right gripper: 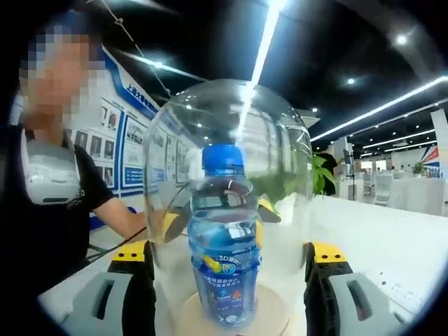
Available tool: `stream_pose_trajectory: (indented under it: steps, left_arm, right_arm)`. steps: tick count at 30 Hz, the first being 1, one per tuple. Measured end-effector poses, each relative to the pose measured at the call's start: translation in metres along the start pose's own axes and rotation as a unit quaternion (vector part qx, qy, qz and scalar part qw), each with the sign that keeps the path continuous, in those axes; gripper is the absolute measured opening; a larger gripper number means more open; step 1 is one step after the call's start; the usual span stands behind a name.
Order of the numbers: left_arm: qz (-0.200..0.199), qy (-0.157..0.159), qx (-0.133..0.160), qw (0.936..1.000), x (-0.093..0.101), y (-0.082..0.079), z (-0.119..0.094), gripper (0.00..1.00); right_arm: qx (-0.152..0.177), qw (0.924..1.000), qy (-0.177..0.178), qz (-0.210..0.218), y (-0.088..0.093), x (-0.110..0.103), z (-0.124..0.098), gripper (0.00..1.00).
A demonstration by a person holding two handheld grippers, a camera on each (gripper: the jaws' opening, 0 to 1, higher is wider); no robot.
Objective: Open the cover put in the Mizone put the cover back on
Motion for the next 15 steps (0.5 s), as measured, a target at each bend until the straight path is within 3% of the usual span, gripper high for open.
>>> stream_pose_trajectory:
  steps: [7,15]
  left_arm:
    - [0.004,-0.011,-0.013,0.9999,0.002,-0.001,-0.004,0.75]
    - [-0.009,-0.036,-0.016,0.9992,0.008,-0.001,-0.01,0.72]
  right_arm:
    - [-0.03,0.9985,0.046,-0.002,-0.001,-0.008,0.001,0.79]
    - [-0.038,0.9951,0.092,0.006,0.004,-0.019,-0.003,0.74]
Point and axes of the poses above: the point that each gripper's makers call its tool centre point, and the gripper's own axes: z roughly forward along the fingers, x roughly to its right, y roughly out of its underside, the point moved 6 cm from there along -z, roughly backward along the fingers, and after that the axes turned 12 degrees about z, right-handed, at the moved point
